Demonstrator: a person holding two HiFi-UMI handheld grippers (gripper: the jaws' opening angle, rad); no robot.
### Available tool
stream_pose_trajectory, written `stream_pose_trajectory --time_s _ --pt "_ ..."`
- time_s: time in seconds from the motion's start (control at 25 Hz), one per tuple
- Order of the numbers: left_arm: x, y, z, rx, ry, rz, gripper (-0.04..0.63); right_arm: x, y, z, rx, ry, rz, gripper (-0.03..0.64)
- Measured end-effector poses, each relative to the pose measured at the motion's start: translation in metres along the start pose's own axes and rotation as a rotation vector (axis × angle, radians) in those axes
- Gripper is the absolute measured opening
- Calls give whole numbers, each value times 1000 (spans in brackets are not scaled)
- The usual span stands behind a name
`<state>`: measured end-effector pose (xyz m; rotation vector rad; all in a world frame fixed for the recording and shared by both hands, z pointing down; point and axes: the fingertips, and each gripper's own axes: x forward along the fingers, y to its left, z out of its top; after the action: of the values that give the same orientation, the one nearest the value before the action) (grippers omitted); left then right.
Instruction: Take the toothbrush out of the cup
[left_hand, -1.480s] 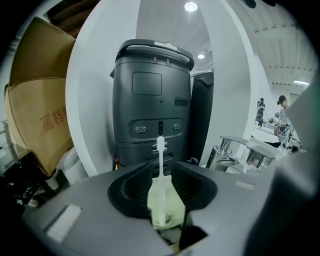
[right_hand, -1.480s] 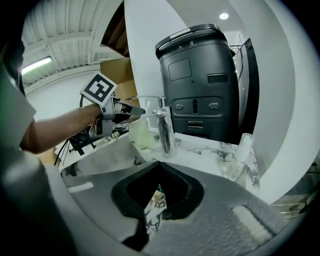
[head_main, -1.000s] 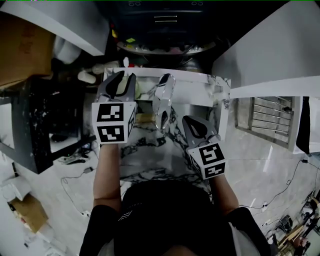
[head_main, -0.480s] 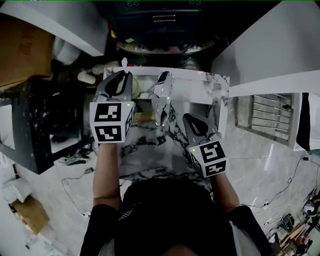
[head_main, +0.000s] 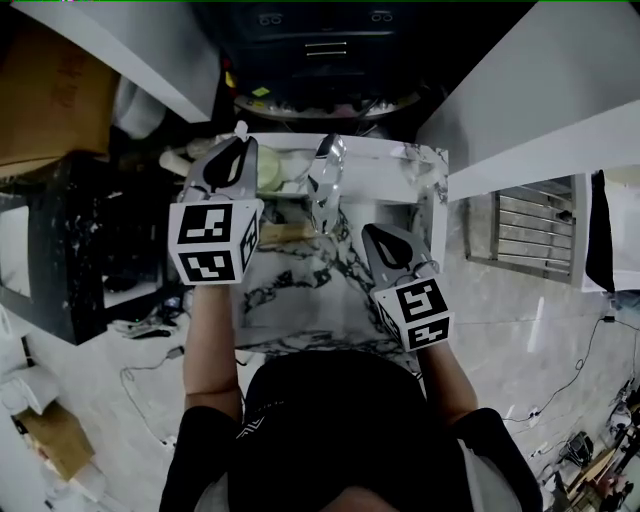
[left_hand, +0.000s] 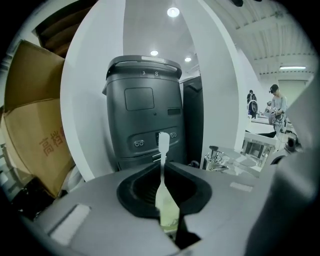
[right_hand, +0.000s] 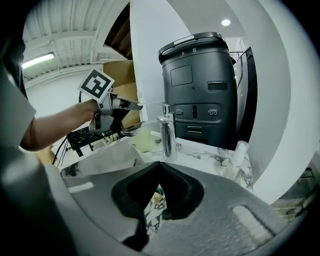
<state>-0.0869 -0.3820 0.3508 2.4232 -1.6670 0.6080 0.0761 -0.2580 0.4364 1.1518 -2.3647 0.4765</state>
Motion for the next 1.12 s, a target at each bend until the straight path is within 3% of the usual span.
stream_pose_trajectory --time_s 0.68,1.12 --pt "-81 0 46 -47 -204 4 40 -32 20 27 -79 -94 -36 3" --pt "-120 -5 27 -145 -235 -3 40 -38 37 32 -120 -121 -14 3"
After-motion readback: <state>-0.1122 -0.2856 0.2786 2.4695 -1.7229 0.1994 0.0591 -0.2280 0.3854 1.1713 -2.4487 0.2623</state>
